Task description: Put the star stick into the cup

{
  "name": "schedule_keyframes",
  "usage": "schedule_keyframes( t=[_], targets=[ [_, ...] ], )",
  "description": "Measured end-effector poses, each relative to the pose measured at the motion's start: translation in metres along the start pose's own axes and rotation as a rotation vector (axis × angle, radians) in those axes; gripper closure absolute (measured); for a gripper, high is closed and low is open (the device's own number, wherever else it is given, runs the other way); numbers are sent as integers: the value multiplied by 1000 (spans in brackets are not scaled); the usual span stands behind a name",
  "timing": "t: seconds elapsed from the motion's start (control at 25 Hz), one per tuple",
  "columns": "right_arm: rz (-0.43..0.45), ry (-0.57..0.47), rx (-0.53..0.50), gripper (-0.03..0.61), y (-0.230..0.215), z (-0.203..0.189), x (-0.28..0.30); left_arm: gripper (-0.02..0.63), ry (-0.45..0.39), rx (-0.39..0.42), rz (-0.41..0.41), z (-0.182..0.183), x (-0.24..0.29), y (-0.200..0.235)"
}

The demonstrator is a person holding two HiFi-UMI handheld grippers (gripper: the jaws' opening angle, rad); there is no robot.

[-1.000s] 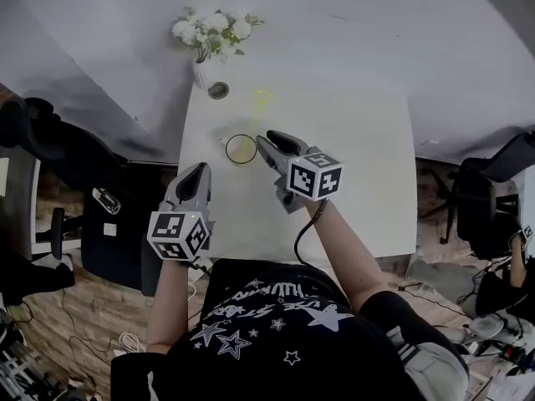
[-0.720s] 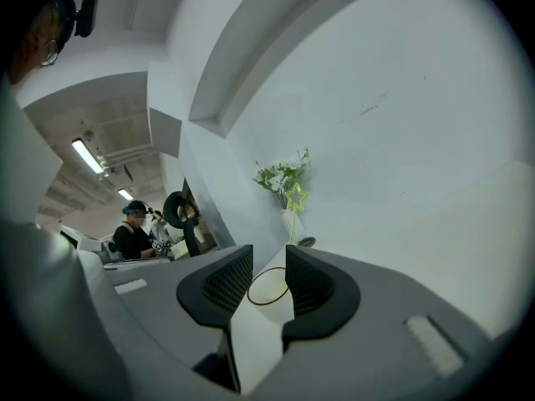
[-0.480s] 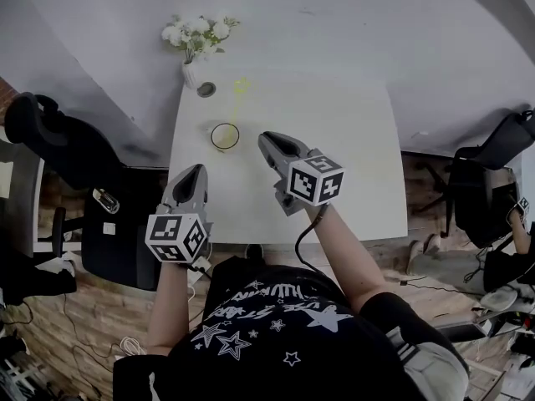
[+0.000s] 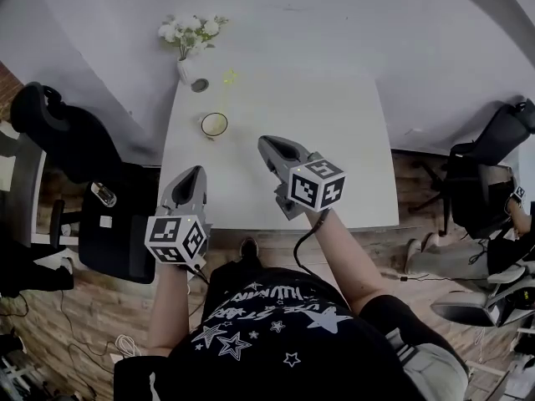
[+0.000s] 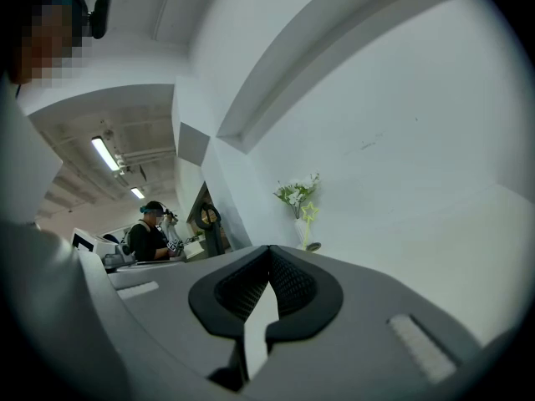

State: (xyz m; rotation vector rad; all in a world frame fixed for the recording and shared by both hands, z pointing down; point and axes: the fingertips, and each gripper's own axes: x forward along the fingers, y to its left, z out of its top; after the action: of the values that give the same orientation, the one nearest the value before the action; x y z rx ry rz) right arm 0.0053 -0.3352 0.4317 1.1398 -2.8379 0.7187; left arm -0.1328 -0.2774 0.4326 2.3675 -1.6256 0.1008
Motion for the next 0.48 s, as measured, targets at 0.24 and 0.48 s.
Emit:
schedule_keyframes(
  t=[0.24, 0.48],
  targets=[
    [1, 2, -7, 563, 14, -13, -34, 611, -4, 6, -3, -8, -23, -21],
    [-10, 16, -12, 564, 27, -31, -65, 611, -1, 5, -3, -20, -52, -41]
  ],
)
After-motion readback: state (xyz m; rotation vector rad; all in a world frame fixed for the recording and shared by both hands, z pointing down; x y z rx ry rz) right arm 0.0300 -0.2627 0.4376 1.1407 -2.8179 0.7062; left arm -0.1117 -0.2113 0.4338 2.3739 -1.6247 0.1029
